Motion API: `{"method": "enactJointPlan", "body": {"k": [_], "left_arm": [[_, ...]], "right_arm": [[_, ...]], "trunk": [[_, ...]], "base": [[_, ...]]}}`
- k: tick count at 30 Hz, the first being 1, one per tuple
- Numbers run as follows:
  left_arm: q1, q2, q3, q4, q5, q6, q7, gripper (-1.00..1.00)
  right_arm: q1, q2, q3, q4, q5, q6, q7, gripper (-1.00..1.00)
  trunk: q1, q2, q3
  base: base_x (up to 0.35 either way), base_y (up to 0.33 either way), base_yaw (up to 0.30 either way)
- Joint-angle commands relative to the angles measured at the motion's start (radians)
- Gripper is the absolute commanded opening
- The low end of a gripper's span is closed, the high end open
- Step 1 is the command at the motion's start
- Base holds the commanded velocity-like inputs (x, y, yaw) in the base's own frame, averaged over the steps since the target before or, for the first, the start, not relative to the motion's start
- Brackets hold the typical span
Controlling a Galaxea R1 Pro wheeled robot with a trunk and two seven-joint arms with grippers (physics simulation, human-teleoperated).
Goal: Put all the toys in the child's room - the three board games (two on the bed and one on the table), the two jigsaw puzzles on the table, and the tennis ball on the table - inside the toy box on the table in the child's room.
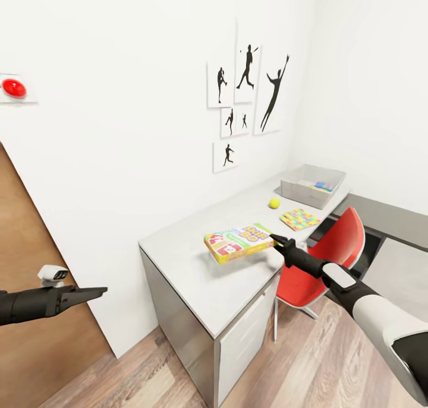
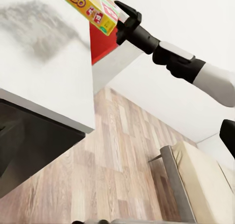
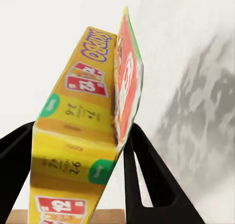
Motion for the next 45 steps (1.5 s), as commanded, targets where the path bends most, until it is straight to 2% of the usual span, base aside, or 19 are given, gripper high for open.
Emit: {"method": "enactJointPlan", "body": {"k": [1, 5, 9, 11, 13, 18, 21, 24, 26, 28, 33, 36, 39, 41, 45], "left_arm": [[-0.001, 0.000, -0.002, 0.000, -0.001, 0.011, -0.004, 1.00], [-0.001, 0.001, -0.005, 0.002, 0.000, 0.011, -0.004, 1.00], [-0.001, 0.001, -0.009, 0.008, -0.002, 0.011, -0.004, 1.00], [-0.001, 0.000, -0.019, 0.010, -0.004, 0.011, -0.004, 1.00], [-0.001, 0.000, -0.026, 0.010, -0.004, 0.011, -0.004, 1.00], [-0.001, 0.000, -0.035, 0.013, -0.005, 0.011, -0.004, 1.00], [-0.001, 0.000, -0.036, 0.014, -0.006, 0.011, -0.004, 1.00], [-0.001, 0.000, -0.035, 0.015, -0.005, 0.011, -0.004, 1.00], [-0.002, 0.000, -0.034, 0.015, -0.004, 0.011, -0.004, 1.00], [-0.001, 0.000, -0.032, 0.015, -0.005, 0.011, -0.004, 1.00], [-0.001, 0.000, -0.031, 0.015, -0.006, 0.011, -0.004, 1.00], [-0.001, 0.000, -0.031, 0.015, -0.007, 0.011, -0.004, 1.00], [-0.002, 0.000, -0.032, 0.015, -0.008, 0.011, -0.004, 1.00], [-0.002, 0.000, -0.032, 0.015, -0.008, 0.011, -0.004, 1.00], [-0.002, 0.001, -0.030, 0.015, -0.004, 0.011, -0.004, 1.00]], "right_arm": [[-0.001, -0.002, 0.004, -0.004, -0.005, 0.010, 0.001, -1.00], [-0.002, -0.004, 0.002, -0.041, -0.004, 0.062, -0.001, -1.00], [-0.002, -0.004, 0.008, -0.171, -0.003, 0.124, -0.014, -1.00], [-0.002, -0.004, 0.009, -0.255, -0.004, 0.156, -0.046, -1.00], [-0.001, -0.004, 0.008, -0.298, -0.006, 0.176, -0.069, -1.00], [0.000, -0.003, 0.007, -0.341, -0.013, 0.208, -0.081, -1.00], [0.005, -0.003, 0.007, -0.409, -0.012, 0.230, -0.085, -1.00], [0.045, -0.004, 0.007, -0.480, -0.006, 0.280, -0.108, -1.00], [0.085, -0.003, 0.003, -0.543, -0.008, 0.304, -0.154, -1.00], [0.113, -0.003, 0.001, -0.603, -0.012, 0.315, -0.198, -1.00], [0.159, 0.005, 0.000, -0.722, -0.020, 0.321, -0.230, -1.00], [0.205, 0.008, -0.002, -0.760, -0.037, 0.319, -0.231, -1.00], [0.241, 0.008, -0.009, -0.799, -0.091, 0.317, -0.233, -1.00], [0.250, 0.008, -0.035, -0.823, -0.122, 0.317, -0.237, -1.00], [0.254, 0.009, -0.088, -0.833, -0.137, 0.317, -0.238, -1.00]], "trunk": [[-0.004, 0.007, 0.002], [-0.019, 0.035, 0.015], [-0.035, 0.063, 0.027], [-0.042, 0.077, 0.033], [-0.050, 0.091, 0.040], [-0.069, 0.126, 0.055], [-0.081, 0.147, 0.065], [-0.092, 0.168, 0.074], [-0.100, 0.182, 0.080], [-0.107, 0.196, 0.087], [-0.127, 0.231, 0.102], [-0.138, 0.252, 0.112], [-0.150, 0.273, 0.121], [-0.157, 0.287, 0.127], [-0.173, 0.315, 0.140]], "base": [[0.000, 0.000, 0.000], [0.000, 0.000, 0.000], [0.000, 0.000, 0.000], [0.000, 0.000, 0.000], [0.000, 0.000, 0.000], [0.000, 0.000, 0.000], [0.000, 0.000, 0.000], [0.000, 0.000, 0.000], [0.000, 0.000, 0.000], [0.000, 0.000, 0.000], [0.000, 0.000, 0.000], [0.000, 0.000, 0.000], [0.000, 0.000, 0.000], [0.000, 0.000, 0.000], [0.000, 0.000, 0.000]]}}
